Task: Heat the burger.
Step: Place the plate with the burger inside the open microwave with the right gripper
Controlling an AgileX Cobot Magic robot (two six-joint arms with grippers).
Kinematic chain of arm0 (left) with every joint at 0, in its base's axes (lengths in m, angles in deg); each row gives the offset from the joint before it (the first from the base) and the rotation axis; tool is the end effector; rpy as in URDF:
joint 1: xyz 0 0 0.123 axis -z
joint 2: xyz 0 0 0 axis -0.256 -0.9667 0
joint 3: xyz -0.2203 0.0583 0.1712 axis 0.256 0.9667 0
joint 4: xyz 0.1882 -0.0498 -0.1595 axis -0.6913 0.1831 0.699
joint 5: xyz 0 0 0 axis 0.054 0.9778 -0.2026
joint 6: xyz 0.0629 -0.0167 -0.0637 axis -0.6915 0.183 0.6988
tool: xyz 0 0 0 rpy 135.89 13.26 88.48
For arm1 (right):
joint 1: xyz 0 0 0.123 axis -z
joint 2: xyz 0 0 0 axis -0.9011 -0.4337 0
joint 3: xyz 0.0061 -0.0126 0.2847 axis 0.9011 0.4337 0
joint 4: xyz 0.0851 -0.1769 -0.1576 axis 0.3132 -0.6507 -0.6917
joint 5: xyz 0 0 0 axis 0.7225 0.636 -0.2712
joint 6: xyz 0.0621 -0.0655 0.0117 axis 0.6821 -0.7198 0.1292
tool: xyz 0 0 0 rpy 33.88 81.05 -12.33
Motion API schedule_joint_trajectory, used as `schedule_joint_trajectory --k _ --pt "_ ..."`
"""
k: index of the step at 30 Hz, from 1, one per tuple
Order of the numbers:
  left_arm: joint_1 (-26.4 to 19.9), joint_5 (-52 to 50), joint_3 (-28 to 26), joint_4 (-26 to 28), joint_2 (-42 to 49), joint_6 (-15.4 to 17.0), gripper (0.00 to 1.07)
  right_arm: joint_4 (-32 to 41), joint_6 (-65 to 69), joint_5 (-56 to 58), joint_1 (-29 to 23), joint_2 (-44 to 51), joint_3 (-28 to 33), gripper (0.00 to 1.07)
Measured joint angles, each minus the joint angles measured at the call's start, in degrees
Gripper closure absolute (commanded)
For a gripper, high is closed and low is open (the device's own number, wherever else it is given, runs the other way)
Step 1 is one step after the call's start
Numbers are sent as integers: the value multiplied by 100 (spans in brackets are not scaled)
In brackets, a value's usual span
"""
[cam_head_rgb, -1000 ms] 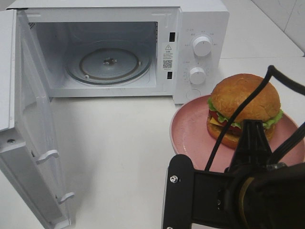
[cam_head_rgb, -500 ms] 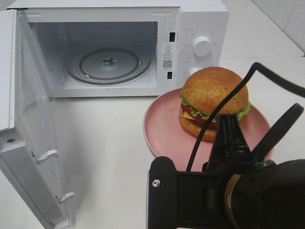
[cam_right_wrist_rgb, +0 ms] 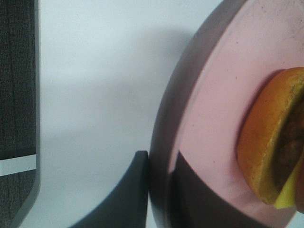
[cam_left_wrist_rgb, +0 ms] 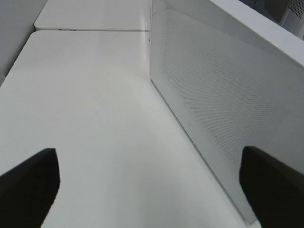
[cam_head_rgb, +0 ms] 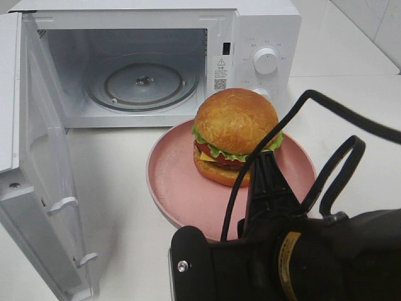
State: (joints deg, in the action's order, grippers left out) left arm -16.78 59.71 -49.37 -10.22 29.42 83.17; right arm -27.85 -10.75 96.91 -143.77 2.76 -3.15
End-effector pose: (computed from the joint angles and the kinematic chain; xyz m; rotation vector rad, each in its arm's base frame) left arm -0.0059 -0.0088 0.2816 0.0509 2.0066 -0.0569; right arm 0.0907 0.2266 0.1991 -2.0152 1.5686 -0.4632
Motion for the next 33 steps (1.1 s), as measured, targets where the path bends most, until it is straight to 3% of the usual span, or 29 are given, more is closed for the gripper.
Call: schedule_joint_trajectory --k 6,15,24,31,33 --pt "0 0 0 0 0 0 9 -11 -395 -401 109 0 29 107" --pt "0 0 0 0 0 0 9 -34 -1364 -934 848 -6 29 107" --pt "0 0 0 0 0 0 9 -23 -2143 -1518 1261 -6 29 107" --pt "0 0 0 0 0 0 9 458 -3014 -1707 1650 -11 29 107" --pt "0 0 0 0 0 0 9 888 -3718 -1684 1851 -11 29 107"
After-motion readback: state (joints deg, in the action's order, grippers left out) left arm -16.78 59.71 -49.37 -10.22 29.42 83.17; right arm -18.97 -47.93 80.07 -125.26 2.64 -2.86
